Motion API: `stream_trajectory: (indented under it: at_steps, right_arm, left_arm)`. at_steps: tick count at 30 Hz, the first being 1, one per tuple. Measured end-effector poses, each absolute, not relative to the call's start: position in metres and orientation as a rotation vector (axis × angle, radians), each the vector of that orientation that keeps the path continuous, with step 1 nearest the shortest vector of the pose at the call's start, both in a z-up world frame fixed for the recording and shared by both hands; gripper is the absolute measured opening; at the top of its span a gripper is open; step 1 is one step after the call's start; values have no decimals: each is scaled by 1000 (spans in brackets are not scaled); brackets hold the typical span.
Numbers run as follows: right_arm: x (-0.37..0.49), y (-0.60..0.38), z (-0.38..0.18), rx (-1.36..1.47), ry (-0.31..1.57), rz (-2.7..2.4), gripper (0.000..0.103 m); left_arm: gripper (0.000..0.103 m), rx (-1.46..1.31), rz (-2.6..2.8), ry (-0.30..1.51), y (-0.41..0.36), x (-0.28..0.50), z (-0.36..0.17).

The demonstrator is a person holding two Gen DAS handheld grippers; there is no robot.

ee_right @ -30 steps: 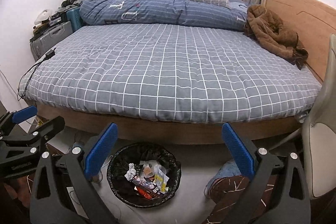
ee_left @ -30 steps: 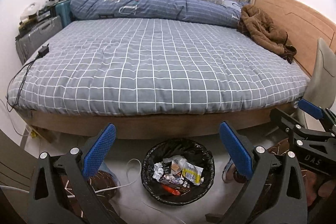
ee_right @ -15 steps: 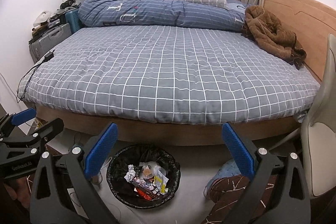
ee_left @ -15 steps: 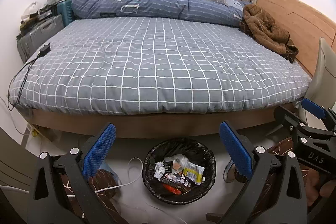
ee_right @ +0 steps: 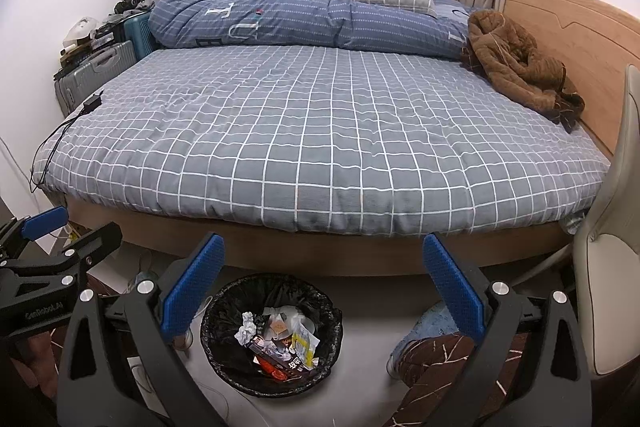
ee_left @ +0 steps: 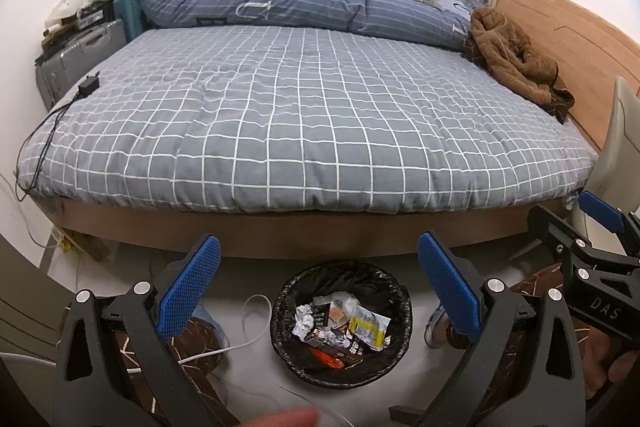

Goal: Collect trash

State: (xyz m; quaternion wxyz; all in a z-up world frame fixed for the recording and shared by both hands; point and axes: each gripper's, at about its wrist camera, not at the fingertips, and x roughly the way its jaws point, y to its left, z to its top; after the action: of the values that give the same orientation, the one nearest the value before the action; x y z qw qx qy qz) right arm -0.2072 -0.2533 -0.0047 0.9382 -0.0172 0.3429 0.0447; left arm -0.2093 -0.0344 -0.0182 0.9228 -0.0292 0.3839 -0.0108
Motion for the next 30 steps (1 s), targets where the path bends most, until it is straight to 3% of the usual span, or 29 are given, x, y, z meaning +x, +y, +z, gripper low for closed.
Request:
stream_trajectory:
  at_steps: [30]
  right_arm:
    - [-206, -255, -12, -37, 706, 90, 95]
  left_arm:
    - [97, -75, -44, 797, -38, -210, -21]
